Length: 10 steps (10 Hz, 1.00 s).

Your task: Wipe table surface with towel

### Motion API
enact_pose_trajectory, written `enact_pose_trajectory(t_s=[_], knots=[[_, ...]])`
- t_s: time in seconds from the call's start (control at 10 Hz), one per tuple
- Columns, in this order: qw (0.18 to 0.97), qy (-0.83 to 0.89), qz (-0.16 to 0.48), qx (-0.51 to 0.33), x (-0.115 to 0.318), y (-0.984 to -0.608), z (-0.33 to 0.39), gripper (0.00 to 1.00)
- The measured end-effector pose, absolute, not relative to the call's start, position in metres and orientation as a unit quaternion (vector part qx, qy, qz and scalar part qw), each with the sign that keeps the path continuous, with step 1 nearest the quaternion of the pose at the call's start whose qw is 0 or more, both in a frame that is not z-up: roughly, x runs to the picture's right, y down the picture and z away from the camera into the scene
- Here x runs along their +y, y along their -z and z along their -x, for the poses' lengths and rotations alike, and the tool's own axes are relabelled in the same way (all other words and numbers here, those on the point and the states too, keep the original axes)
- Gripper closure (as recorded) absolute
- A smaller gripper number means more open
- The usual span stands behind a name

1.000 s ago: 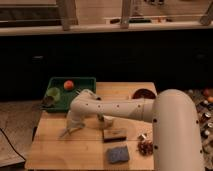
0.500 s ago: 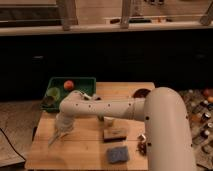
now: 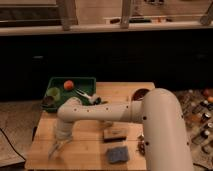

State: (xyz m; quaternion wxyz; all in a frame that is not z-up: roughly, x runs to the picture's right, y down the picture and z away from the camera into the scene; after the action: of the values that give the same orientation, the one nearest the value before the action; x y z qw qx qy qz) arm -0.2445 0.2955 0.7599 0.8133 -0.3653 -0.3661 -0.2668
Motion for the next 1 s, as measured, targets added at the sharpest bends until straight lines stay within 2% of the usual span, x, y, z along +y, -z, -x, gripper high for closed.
enact_pose_trajectory(t_s=[0.4,0.8,1.0], knots=[[0.84,0.247,0.363,-0.317,0.272,-0.773,0.203,1.0],[0.855,0.24,0.344,-0.306,0.238,-0.82,0.219,1.0],[0.847,0.256,0.328,-0.329,0.229,-0.82,0.243,1.0]])
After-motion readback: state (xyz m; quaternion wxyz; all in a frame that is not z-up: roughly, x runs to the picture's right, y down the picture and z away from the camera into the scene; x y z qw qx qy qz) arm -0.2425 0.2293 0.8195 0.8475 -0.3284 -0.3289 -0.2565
